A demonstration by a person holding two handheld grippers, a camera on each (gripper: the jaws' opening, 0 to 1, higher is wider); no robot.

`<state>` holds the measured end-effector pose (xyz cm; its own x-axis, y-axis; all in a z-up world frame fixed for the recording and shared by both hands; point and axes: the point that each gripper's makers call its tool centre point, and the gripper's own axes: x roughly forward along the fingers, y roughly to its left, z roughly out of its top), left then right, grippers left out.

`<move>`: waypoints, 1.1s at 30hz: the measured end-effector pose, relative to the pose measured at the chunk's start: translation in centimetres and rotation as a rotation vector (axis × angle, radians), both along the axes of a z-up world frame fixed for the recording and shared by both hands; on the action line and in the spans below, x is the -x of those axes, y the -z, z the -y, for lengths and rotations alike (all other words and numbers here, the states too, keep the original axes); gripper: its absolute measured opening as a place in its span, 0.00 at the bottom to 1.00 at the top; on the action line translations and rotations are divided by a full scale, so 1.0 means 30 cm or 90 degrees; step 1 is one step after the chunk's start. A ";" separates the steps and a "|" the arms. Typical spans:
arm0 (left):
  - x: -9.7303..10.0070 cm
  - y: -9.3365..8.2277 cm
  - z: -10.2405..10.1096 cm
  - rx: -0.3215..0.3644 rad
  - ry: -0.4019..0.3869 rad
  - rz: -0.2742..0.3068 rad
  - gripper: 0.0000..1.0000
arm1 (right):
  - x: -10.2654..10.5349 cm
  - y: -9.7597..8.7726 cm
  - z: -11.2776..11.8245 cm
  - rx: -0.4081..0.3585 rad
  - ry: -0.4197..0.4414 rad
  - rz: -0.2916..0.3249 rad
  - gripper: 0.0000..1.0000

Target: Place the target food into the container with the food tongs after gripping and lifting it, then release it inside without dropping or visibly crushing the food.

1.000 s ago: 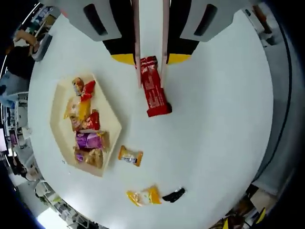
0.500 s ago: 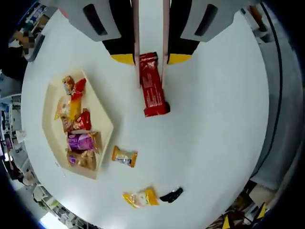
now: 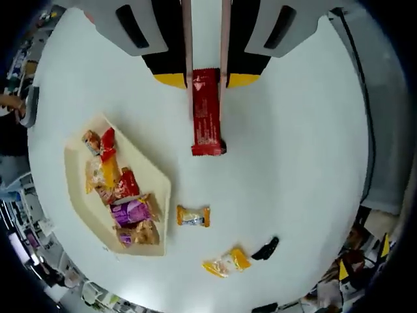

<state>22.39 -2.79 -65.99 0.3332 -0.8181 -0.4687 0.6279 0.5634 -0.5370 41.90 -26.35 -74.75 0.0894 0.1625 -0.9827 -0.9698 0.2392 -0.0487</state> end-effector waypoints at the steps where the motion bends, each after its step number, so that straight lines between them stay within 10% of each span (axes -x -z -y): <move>1: -0.004 0.000 -0.002 -0.004 -0.002 0.001 0.56 | 0.008 -0.003 -0.006 -0.015 0.025 -0.003 0.20; 15: -0.054 -0.057 -0.055 -0.073 -0.027 0.033 0.62 | 0.056 -0.108 -0.085 -0.158 0.199 0.013 0.20; 33: -0.083 -0.241 -0.071 -0.007 -0.065 0.141 0.79 | 0.020 -0.320 -0.170 -0.237 0.276 0.072 0.20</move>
